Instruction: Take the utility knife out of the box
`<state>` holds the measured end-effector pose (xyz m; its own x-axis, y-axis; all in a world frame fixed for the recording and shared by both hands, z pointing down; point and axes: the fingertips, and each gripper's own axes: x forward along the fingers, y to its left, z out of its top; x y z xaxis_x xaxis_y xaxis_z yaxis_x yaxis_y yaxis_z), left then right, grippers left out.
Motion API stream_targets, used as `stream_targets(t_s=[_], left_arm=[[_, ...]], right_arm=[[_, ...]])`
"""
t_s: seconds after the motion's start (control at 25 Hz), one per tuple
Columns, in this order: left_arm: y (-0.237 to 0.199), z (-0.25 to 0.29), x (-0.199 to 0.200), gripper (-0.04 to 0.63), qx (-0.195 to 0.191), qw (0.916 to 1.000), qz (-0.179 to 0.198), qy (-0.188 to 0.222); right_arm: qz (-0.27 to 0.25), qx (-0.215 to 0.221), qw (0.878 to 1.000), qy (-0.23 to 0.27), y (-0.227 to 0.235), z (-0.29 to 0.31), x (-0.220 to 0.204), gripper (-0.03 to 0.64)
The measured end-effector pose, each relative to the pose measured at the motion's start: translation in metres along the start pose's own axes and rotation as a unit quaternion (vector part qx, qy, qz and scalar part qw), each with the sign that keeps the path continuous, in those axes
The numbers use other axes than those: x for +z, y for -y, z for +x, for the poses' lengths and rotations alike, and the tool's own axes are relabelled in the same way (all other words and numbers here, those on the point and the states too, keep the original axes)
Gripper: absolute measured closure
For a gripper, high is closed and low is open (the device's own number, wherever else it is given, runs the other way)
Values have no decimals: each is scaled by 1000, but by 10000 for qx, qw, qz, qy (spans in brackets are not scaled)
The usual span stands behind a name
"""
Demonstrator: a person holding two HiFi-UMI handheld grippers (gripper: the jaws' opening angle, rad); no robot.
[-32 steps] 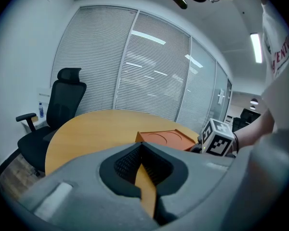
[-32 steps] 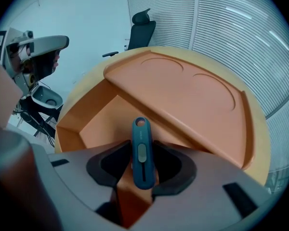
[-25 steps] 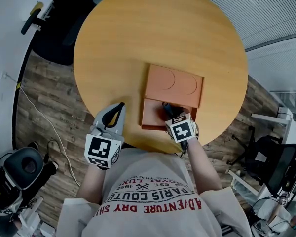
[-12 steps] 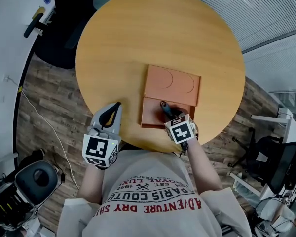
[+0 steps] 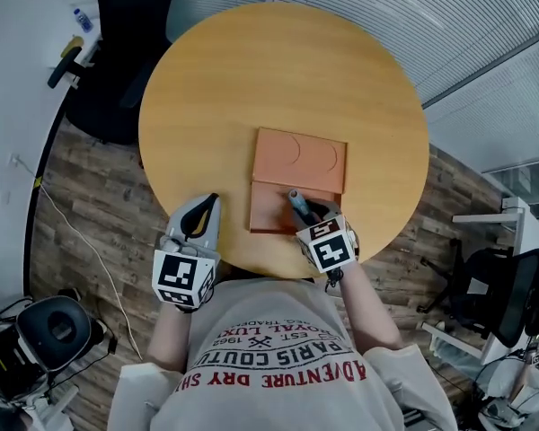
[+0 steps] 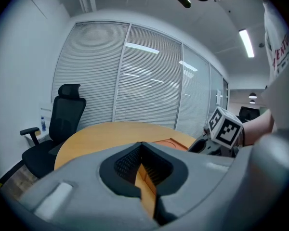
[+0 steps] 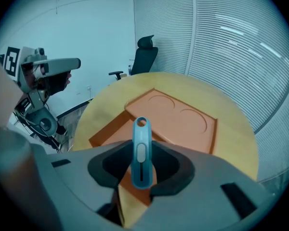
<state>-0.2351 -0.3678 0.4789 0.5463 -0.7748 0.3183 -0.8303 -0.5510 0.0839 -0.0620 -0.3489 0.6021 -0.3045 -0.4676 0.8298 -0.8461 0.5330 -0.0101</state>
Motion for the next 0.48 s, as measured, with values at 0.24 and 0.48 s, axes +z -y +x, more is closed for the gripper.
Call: stream_targets(t_s=[0.24,0.48], left_arm=[[2,-9,23,600,72,9996,198,205],[9,-14,45,600,76,9984,412,383]], right_arm=[[198,-131,9978,622,2,-39,30,483],[579,-597,9858,1458,20,-84,61,483]])
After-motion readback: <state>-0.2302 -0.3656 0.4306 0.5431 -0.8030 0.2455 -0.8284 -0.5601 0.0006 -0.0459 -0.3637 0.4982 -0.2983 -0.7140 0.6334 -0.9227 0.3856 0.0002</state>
